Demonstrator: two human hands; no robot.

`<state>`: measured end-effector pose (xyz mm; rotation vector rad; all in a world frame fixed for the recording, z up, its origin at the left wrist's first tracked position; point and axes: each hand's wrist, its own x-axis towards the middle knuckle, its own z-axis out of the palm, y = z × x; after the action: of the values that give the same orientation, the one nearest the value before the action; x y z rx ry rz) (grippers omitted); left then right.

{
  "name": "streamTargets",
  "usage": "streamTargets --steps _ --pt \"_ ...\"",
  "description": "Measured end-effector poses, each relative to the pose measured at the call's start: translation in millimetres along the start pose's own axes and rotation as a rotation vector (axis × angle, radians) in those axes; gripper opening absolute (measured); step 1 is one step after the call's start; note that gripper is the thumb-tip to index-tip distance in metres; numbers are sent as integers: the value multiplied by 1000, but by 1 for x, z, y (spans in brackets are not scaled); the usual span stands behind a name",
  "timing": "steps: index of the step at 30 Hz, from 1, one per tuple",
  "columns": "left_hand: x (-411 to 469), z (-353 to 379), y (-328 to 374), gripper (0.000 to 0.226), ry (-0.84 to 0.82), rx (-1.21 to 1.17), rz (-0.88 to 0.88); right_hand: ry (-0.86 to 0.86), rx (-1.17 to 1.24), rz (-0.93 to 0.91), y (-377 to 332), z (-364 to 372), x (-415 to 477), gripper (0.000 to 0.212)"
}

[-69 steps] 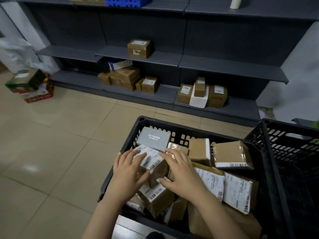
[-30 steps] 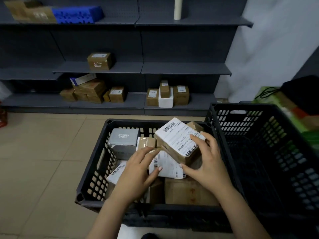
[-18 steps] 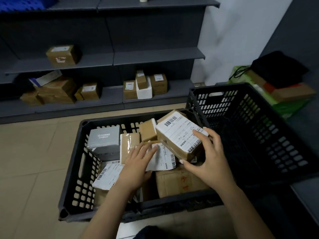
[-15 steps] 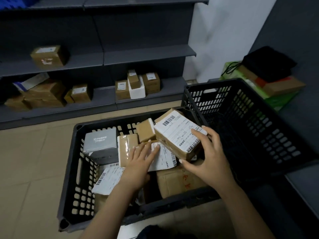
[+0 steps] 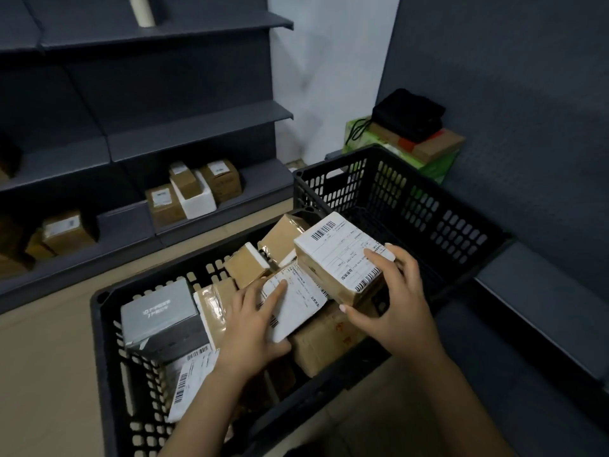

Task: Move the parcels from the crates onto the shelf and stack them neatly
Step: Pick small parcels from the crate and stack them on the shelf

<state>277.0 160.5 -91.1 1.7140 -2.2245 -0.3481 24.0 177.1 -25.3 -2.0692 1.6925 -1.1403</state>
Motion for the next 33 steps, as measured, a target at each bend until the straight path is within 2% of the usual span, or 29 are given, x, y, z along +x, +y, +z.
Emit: streamTargets --steps 6,11,15,21,27,33 --pt "-6 -22 48 104 92 -29 55 148 -10 71 -3 -46 -30 84" --pt "-18 -28 120 101 153 -131 130 260 -85 113 4 -109 -75 83" --pt "-34 -21 195 98 216 -170 204 375 -146 172 17 -173 -127 83" --pt "-68 -1 323 96 269 -365 339 527 -268 241 35 -278 -218 82" --pt "-92 15 446 96 254 -507 490 691 -398 322 40 -370 -297 83" --pt "-89 9 561 93 241 -583 680 869 -561 348 47 -453 -329 82"
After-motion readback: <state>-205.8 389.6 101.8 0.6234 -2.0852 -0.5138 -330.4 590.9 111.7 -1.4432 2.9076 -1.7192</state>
